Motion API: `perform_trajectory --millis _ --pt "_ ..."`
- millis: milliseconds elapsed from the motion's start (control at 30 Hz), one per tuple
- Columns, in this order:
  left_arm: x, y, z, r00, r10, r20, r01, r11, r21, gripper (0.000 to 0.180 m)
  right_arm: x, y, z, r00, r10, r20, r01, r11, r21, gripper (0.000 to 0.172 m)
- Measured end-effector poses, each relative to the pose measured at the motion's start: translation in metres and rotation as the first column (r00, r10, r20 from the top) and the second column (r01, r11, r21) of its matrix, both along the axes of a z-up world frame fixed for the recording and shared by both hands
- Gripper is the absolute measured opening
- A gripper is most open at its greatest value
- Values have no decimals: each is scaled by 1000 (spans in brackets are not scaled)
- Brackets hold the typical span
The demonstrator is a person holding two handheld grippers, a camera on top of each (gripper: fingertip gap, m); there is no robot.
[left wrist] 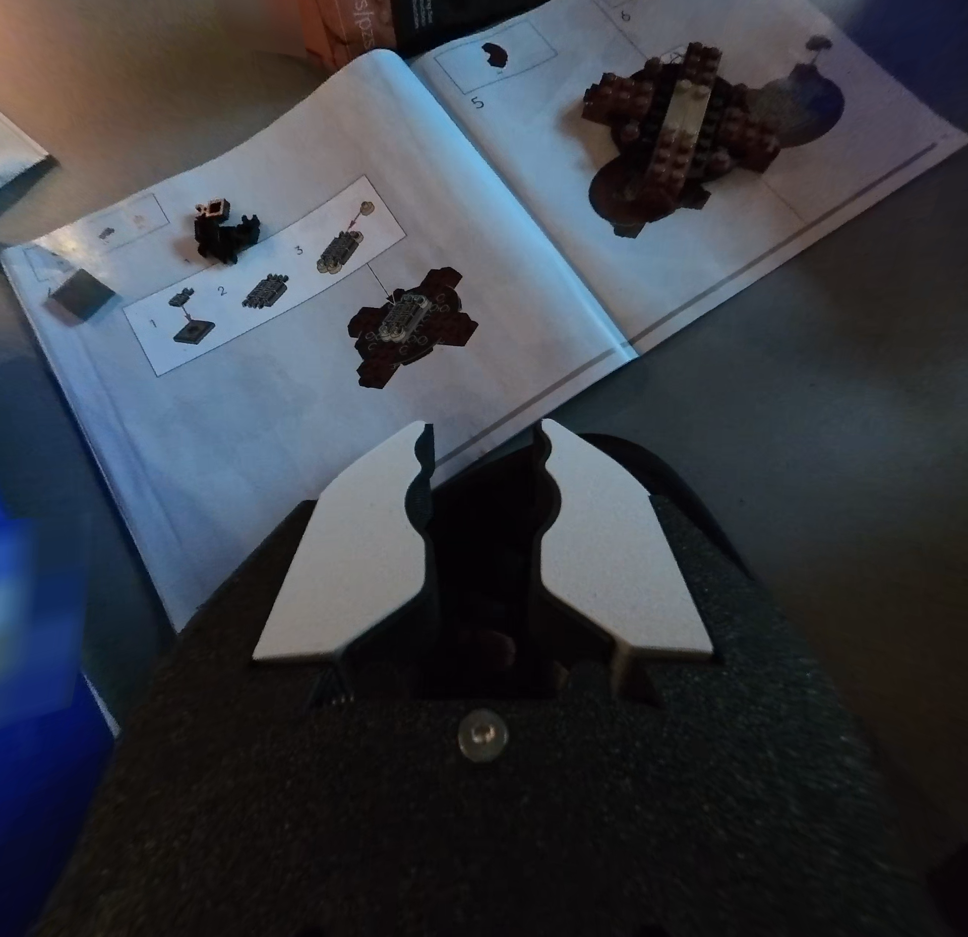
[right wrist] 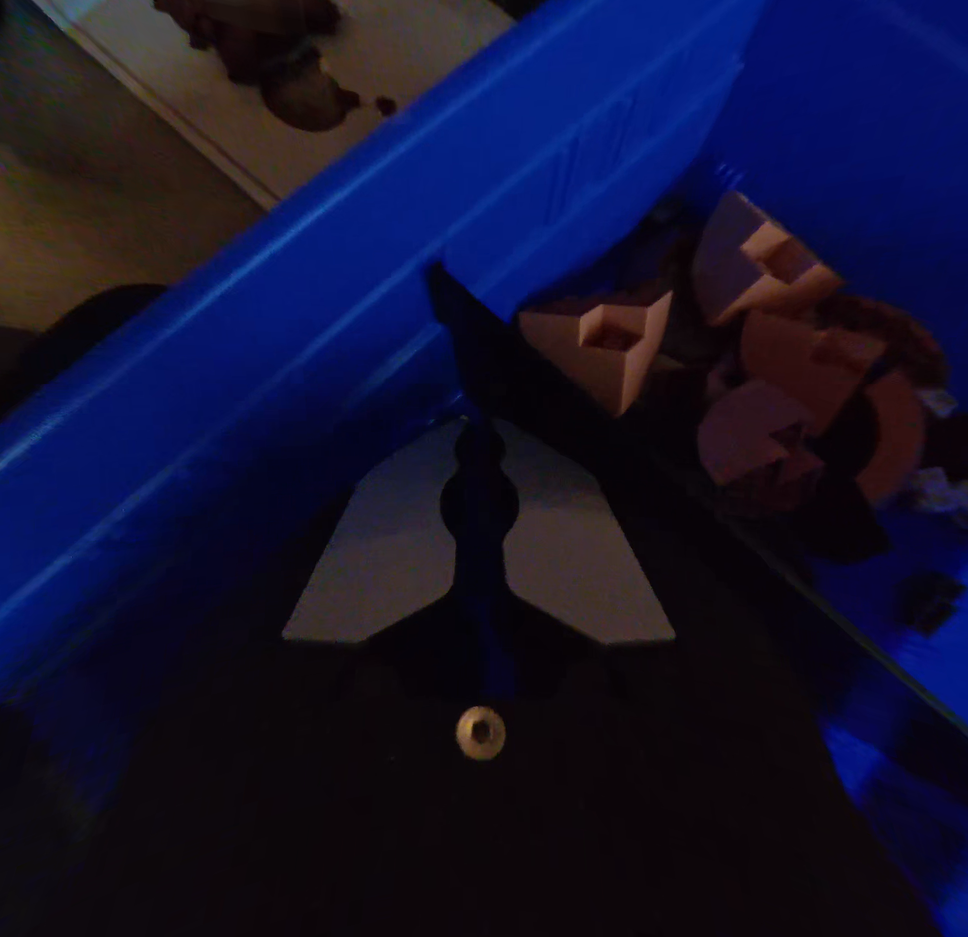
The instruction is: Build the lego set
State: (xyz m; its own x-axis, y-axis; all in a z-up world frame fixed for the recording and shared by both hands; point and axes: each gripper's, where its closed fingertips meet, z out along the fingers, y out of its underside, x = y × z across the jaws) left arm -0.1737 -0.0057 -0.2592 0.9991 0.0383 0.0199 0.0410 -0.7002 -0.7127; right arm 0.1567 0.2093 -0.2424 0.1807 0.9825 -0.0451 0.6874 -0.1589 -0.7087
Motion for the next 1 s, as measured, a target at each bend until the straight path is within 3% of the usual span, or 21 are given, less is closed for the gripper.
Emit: perform_trajectory --millis 167,267,333,700,1000 --pt "0 0 0 1000 1 1 -1 1000 -2 36 1 -7 -13 997 38 64 -36 999 -23 6" --pt "0 0 0 1000 1 4 -1 1000 -2 36 2 -14 -8 996 81 46 -80 997 -22 10" --pt "0 0 0 1000 1 1 -1 1000 -2 36 0 -8 -3 999 38 12 -38 999 -23 11" --pt "0 0 0 1000 0 1 0 1000 0 36 -2 -3 -13 999 22 33 -22 1000 -9 0" --pt "1 0 0 1000 -7 10 7 1000 4 37 7 1 40 991 -38 -130 41 999 24 0"
